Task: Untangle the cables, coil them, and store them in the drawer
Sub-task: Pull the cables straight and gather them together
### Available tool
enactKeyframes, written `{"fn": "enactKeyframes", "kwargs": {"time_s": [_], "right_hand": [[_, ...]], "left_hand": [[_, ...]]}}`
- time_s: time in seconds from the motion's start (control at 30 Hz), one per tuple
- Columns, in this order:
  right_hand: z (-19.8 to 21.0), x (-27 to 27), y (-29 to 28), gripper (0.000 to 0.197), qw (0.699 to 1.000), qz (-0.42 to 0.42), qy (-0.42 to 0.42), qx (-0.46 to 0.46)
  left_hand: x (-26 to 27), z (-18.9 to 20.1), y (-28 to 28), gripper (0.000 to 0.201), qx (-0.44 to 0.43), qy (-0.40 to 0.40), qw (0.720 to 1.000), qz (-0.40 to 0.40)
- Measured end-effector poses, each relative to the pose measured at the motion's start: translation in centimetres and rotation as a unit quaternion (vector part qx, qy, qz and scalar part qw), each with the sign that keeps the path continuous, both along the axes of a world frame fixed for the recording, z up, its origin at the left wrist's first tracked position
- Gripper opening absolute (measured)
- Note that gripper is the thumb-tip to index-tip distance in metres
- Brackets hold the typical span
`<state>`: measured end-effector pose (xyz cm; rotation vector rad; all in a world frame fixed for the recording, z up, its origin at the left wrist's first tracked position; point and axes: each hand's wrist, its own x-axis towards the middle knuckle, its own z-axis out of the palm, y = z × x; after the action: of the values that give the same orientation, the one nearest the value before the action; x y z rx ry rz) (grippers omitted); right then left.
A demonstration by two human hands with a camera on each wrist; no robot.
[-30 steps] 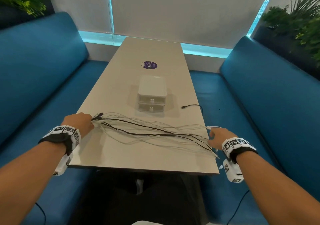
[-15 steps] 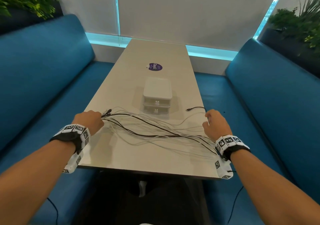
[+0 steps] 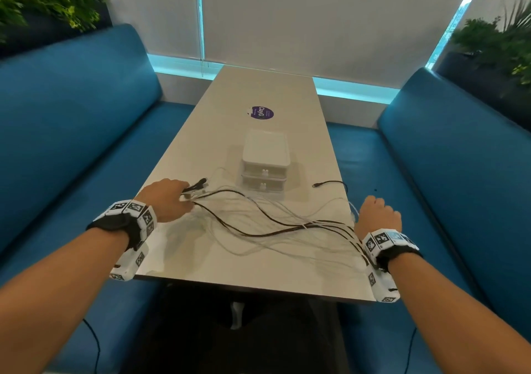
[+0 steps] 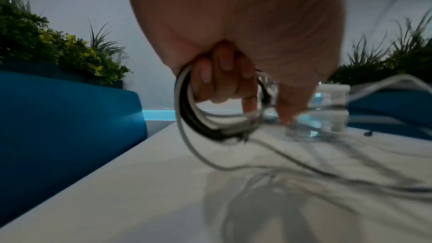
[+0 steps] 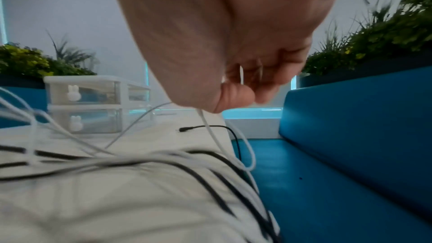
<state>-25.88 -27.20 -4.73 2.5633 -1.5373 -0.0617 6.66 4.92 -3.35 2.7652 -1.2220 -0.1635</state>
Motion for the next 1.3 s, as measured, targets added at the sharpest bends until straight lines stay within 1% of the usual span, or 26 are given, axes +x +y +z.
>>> {"fn": "enactKeyframes", "kwargs": {"time_s": [0.07,0.13,0.2,0.23,0.27,0.33,0.4,0.47,0.53,0.63,0.67,0.7,0.73,0.77,0.8,0.83,0.87,0.9,0.93,1.0,1.03,1.1,1.13,1.2,1.23,1.3], "right_hand": [[0.9,1.1,0.8,0.027,0.998,0.035,-0.050,-0.027],[1.8,2.5,1.9,0.027,0.990,0.084,-0.116,-0.006],[3.0,4.3,3.6,0.031,0.966,0.141,-0.208,0.063],[3.5,5.3,4.6,0.030,0.949,0.180,-0.243,0.090],[4.0,6.3,5.8,0.026,0.934,0.228,-0.259,0.094],[4.5,8.3,8.3,0.025,0.917,0.311,-0.241,0.066],[4.8,10.2,10.5,0.036,0.916,0.347,-0.198,0.032],[5.0,11.8,12.3,0.048,0.911,0.372,-0.178,0.019],[5.3,12.9,13.8,0.060,0.888,0.411,-0.195,0.065],[6.0,14.2,15.9,0.081,0.853,0.441,-0.215,0.178],[6.2,14.6,16.4,0.084,0.844,0.435,-0.227,0.216],[6.5,14.9,16.8,0.083,0.833,0.421,-0.246,0.260],[6.7,15.1,17.1,0.078,0.823,0.402,-0.264,0.302],[6.9,15.2,17.2,0.068,0.815,0.386,-0.275,0.333],[6.9,15.3,17.2,0.051,0.812,0.378,-0.275,0.349],[6.8,15.3,17.2,0.031,0.811,0.378,-0.268,0.356],[6.5,15.2,17.2,0.016,0.811,0.379,-0.261,0.362],[6.2,15.0,17.1,0.012,0.813,0.376,-0.252,0.367],[5.9,14.7,16.8,0.017,0.819,0.375,-0.243,0.359],[5.3,14.0,15.6,0.028,0.848,0.371,-0.224,0.306],[5.0,13.5,14.8,0.031,0.858,0.367,-0.223,0.282],[4.9,12.8,13.2,0.031,0.861,0.370,-0.232,0.261],[5.0,12.5,12.7,0.028,0.861,0.371,-0.228,0.263],[4.9,11.8,11.5,0.023,0.866,0.359,-0.215,0.275],[4.7,11.3,10.8,0.023,0.874,0.347,-0.203,0.274],[3.5,9.7,8.6,0.028,0.903,0.311,-0.150,0.255]], "left_hand": [[-0.3,0.9,-0.3,0.019,-0.056,0.058,0.997,0.003],[-0.5,2.0,-0.8,0.016,-0.130,0.103,0.986,0.013],[-1.2,3.2,-1.3,0.017,-0.194,0.131,0.972,0.013],[-1.7,3.9,-1.6,0.021,-0.219,0.141,0.965,0.009],[-2.3,4.6,-2.0,0.024,-0.239,0.149,0.960,0.005],[-3.5,5.7,-2.7,0.029,-0.270,0.156,0.950,-0.008],[-4.6,6.7,-3.5,0.032,-0.294,0.161,0.942,-0.028],[-5.5,7.4,-4.1,0.031,-0.324,0.162,0.931,-0.051],[-6.3,7.9,-4.6,0.030,-0.357,0.167,0.917,-0.065],[-7.3,8.3,-5.4,0.030,-0.401,0.193,0.893,-0.062],[-7.4,8.4,-5.7,0.030,-0.417,0.210,0.882,-0.059],[-7.4,8.5,-5.9,0.031,-0.438,0.236,0.866,-0.053],[-7.4,8.6,-6.1,0.031,-0.466,0.271,0.841,-0.044],[-7.5,8.9,-6.2,0.033,-0.491,0.309,0.814,-0.031],[-7.5,9.1,-6.3,0.036,-0.509,0.345,0.789,-0.020],[-7.6,9.4,-6.4,0.037,-0.519,0.372,0.769,-0.015],[-7.6,9.7,-6.4,0.036,-0.527,0.391,0.754,-0.014],[-7.6,10.2,-6.3,0.035,-0.538,0.403,0.740,-0.011],[-7.4,10.5,-6.3,0.034,-0.554,0.408,0.726,-0.004],[-6.3,11.0,-6.2,0.035,-0.587,0.411,0.697,0.023],[-5.8,11.0,-6.2,0.035,-0.598,0.410,0.688,0.039],[-5.1,10.5,-6.3,0.035,-0.609,0.394,0.686,0.065],[-5.0,10.3,-6.5,0.034,-0.612,0.385,0.686,0.074],[-4.5,10.5,-7.1,0.032,-0.629,0.376,0.674,0.098],[-3.9,11.1,-7.3,0.032,-0.639,0.364,0.668,0.114],[-1.2,12.2,-7.0,0.032,-0.655,0.312,0.667,0.168]]}}
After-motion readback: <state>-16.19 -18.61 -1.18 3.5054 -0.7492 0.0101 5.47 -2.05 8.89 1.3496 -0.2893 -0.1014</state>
